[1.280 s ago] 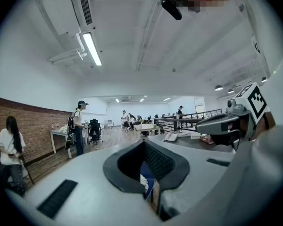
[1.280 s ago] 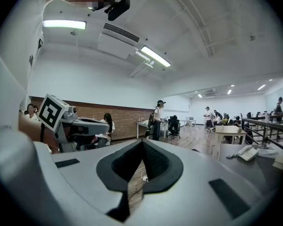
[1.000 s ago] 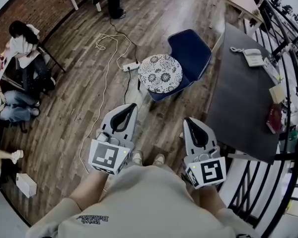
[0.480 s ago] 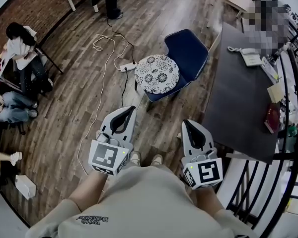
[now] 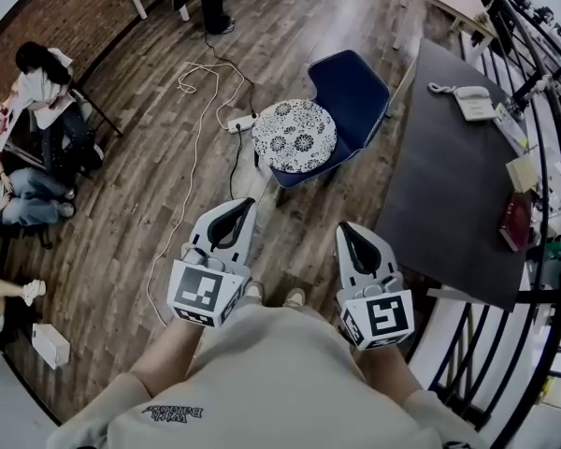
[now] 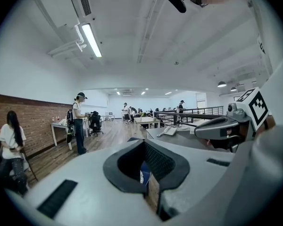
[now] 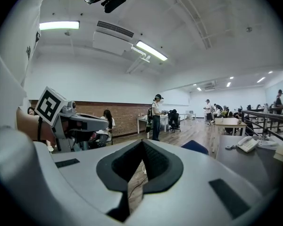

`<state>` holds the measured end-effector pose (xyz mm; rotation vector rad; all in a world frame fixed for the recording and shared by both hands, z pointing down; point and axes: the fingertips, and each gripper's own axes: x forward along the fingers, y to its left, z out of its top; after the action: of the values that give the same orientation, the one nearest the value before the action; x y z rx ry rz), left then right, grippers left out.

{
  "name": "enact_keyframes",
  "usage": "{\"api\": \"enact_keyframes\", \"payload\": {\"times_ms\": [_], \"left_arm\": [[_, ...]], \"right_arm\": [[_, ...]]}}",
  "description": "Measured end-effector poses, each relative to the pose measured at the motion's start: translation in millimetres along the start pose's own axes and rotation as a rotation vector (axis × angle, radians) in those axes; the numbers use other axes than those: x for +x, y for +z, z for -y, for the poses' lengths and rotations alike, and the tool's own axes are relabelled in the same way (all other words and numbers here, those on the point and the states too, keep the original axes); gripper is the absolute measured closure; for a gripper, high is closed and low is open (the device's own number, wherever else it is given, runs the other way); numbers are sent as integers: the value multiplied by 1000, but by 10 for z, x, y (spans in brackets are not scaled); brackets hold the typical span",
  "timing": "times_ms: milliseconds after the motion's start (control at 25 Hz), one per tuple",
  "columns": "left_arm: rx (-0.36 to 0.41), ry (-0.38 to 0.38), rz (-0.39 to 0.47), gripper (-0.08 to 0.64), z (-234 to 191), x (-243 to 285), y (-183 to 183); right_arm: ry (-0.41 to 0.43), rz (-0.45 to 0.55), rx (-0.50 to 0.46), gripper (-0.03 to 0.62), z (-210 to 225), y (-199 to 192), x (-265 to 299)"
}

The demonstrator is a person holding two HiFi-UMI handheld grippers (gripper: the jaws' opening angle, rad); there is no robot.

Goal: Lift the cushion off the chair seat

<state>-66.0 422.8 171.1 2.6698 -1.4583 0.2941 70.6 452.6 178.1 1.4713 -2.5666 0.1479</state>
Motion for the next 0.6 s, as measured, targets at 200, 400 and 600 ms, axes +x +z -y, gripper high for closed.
{"api": "enact_keyframes", "payload": {"times_ms": [200, 400, 600], "left_arm": [[24, 35, 2, 555, 133, 29, 43], [44, 64, -6, 555, 215, 53, 49], [38, 100, 22, 555, 146, 145, 91]], "right_arm": [[36, 24, -10, 589, 111, -43, -49], [21, 19, 32, 589, 268, -148, -63], [29, 10, 17, 589, 391, -194, 23]]}}
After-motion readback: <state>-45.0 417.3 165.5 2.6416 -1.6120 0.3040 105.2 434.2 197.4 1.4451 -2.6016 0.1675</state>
